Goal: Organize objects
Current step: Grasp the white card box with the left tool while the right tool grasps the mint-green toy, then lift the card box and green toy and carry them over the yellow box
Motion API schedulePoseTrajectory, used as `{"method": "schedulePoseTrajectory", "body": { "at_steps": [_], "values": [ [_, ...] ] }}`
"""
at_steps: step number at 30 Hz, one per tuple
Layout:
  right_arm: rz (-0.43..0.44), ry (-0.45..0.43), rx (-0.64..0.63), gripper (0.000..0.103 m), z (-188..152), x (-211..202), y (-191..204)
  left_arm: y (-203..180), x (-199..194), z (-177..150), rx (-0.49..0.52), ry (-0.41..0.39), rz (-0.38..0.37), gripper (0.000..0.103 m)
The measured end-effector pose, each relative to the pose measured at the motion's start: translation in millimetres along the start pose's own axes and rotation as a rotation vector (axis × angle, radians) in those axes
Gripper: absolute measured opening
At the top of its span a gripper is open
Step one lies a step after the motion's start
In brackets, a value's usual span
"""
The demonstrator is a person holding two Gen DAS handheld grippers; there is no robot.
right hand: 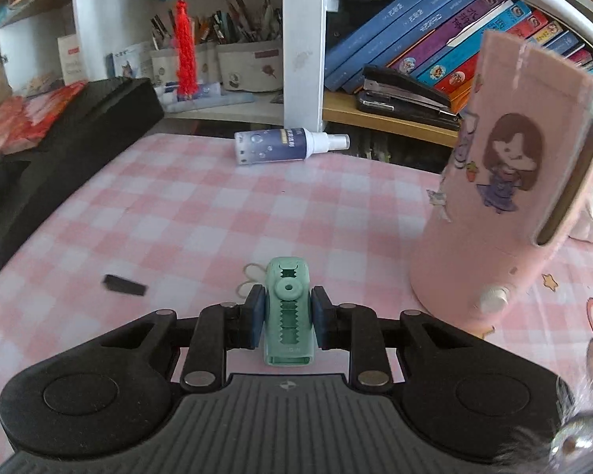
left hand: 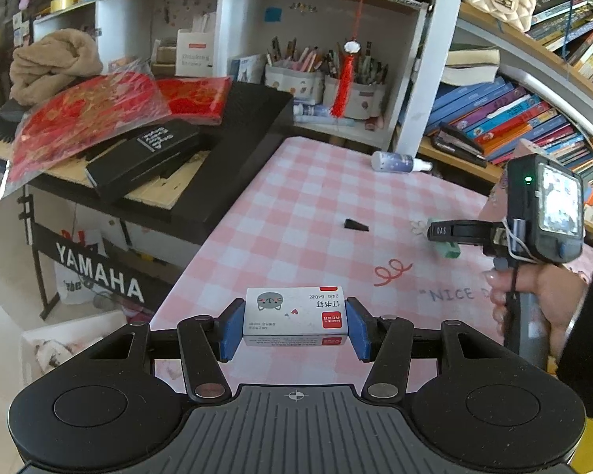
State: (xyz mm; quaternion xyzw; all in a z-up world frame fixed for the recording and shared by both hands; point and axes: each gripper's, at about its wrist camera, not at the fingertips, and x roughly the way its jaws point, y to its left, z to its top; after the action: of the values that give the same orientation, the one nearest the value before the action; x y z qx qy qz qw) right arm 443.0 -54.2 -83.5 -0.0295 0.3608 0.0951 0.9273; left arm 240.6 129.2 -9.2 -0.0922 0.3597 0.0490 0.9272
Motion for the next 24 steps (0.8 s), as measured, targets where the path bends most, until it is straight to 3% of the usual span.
{"method": "schedulePoseTrajectory", "body": {
  "at_steps": [12,24],
  "values": [
    [0.104,-0.035,-0.004,0.023,-18.2,-111.5,5.8,-1.3,-30.2,-17.5,0.001,-0.028,-0.070,0.052],
    [0.121,-0.021,-0.025,0.023,-77.9,-209.4,3.5,-1.5,-78.4,-51.6,0.016,-0.044,-0.146,0.052]
  ]
}}
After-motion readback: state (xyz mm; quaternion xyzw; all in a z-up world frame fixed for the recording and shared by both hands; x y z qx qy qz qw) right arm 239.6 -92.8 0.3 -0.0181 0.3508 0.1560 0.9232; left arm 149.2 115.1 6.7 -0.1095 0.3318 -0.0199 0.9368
